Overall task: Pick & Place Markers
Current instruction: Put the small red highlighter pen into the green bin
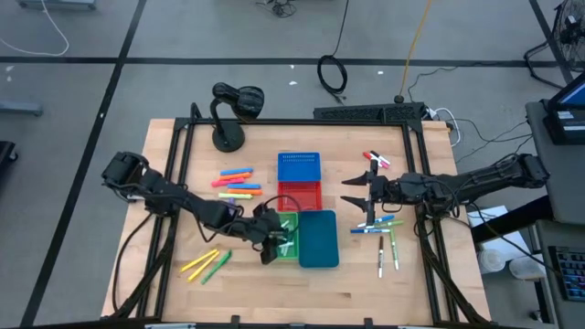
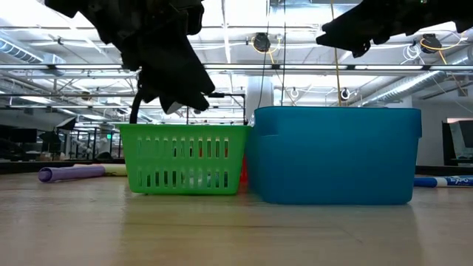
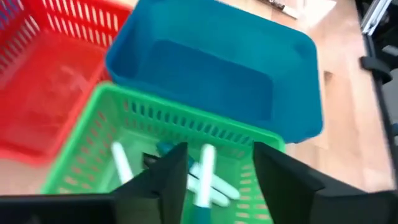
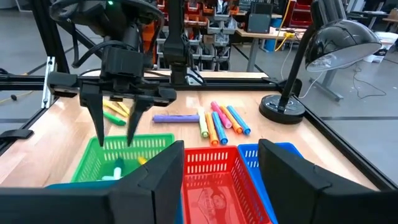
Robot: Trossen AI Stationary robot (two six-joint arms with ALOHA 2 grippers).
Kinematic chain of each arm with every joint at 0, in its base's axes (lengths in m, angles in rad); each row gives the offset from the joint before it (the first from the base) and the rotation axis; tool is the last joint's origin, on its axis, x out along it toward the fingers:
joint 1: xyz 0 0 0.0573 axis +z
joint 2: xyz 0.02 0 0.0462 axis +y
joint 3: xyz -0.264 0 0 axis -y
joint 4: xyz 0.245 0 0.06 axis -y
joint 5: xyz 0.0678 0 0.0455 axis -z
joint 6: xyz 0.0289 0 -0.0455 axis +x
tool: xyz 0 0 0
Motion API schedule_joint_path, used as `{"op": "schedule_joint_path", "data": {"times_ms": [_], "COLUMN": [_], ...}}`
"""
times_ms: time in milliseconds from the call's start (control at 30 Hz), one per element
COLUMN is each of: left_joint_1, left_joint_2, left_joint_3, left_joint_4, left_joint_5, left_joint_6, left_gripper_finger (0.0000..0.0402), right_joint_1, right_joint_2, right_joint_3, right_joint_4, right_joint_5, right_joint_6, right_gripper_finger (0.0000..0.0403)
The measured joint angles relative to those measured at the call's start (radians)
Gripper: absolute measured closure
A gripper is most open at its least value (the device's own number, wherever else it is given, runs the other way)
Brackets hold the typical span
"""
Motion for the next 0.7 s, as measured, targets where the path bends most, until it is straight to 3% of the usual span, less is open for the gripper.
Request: {"op": "schedule_joint_path", "data": {"times_ms": [167, 267, 333, 400, 533, 633, 700], "left_joint_1": [0.021, 0.027, 0.016, -0.012, -0.073, -0.091, -0.097], "left_joint_2": [-0.037, -0.088, -0.136, -0.186, -0.279, -0.325, -0.345], "left_joint_3": [0.006, 0.006, 0.0, -0.022, -0.126, -0.224, -0.275], "left_joint_4": [0.014, 0.02, 0.025, 0.069, 0.203, 0.342, 0.438], "left_joint_5": [0.0, -0.012, -0.079, -0.171, -0.293, -0.3, -0.297], "left_joint_6": [0.132, 0.16, 0.2, 0.257, 0.375, 0.395, 0.396], "left_gripper_finger": [0.017, 0.016, 0.0157, 0.0156, 0.0156, 0.0156, 0.0156], "right_joint_1": [0.0, -0.001, -0.007, -0.03, -0.133, -0.259, -0.366], "right_joint_2": [-0.004, -0.009, -0.009, -0.009, 0.004, 0.033, 0.053], "right_joint_3": [0.001, 0.001, 0.001, 0.001, 0.001, 0.001, 0.001], "right_joint_4": [-0.068, -0.145, -0.203, -0.264, -0.373, -0.434, -0.459], "right_joint_5": [0.052, 0.235, 0.364, 0.419, 0.416, 0.404, 0.323], "right_joint_6": [-0.011, -0.017, -0.007, 0.025, 0.101, 0.13, 0.144], "right_gripper_finger": [0.0211, 0.0211, 0.021, 0.0212, 0.0215, 0.0215, 0.0215]}}
